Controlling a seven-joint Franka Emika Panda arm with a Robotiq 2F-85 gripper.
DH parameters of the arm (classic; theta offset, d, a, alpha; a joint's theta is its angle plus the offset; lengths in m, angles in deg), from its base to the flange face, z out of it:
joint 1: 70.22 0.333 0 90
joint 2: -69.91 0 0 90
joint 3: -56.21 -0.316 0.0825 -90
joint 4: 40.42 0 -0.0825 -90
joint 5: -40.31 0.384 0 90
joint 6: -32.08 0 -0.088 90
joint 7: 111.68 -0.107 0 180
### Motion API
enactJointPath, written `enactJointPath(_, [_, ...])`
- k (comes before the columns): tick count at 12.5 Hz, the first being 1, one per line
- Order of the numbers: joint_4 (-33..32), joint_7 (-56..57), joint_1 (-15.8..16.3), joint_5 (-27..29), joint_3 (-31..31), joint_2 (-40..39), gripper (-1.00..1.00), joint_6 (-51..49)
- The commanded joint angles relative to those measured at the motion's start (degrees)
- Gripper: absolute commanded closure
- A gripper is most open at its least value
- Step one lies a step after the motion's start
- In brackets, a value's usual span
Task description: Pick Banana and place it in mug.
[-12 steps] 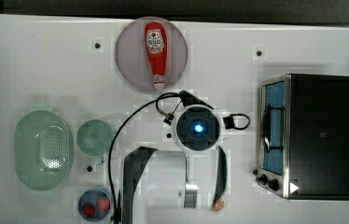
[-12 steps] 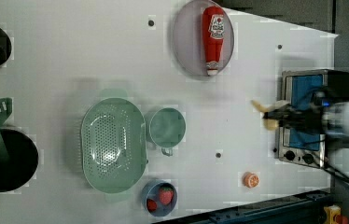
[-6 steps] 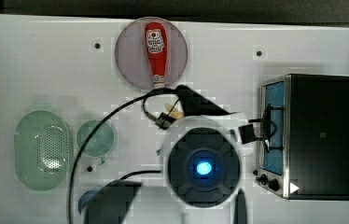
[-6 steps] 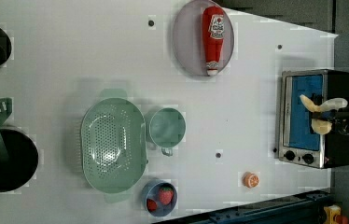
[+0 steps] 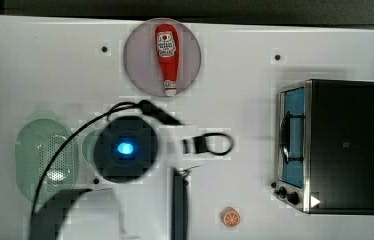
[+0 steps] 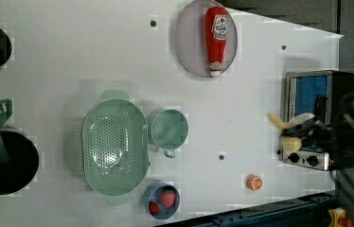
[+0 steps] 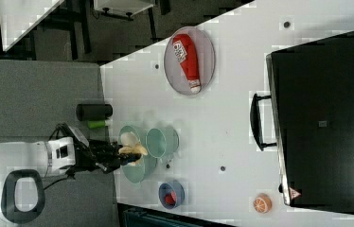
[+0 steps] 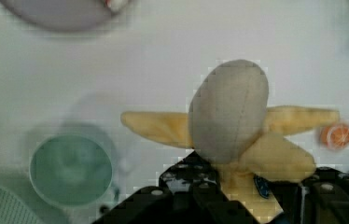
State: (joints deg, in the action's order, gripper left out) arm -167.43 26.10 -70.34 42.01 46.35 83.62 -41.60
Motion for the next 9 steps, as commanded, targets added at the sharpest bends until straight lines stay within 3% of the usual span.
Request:
enactJointPath(1, [1.4, -14.6, 1.6, 3.5, -8.2, -1.2, 0.26, 1.0])
enactJointPath(9, [1.0, -30.8, 1.7, 5.6, -18.6, -16.4, 0.26, 18.1])
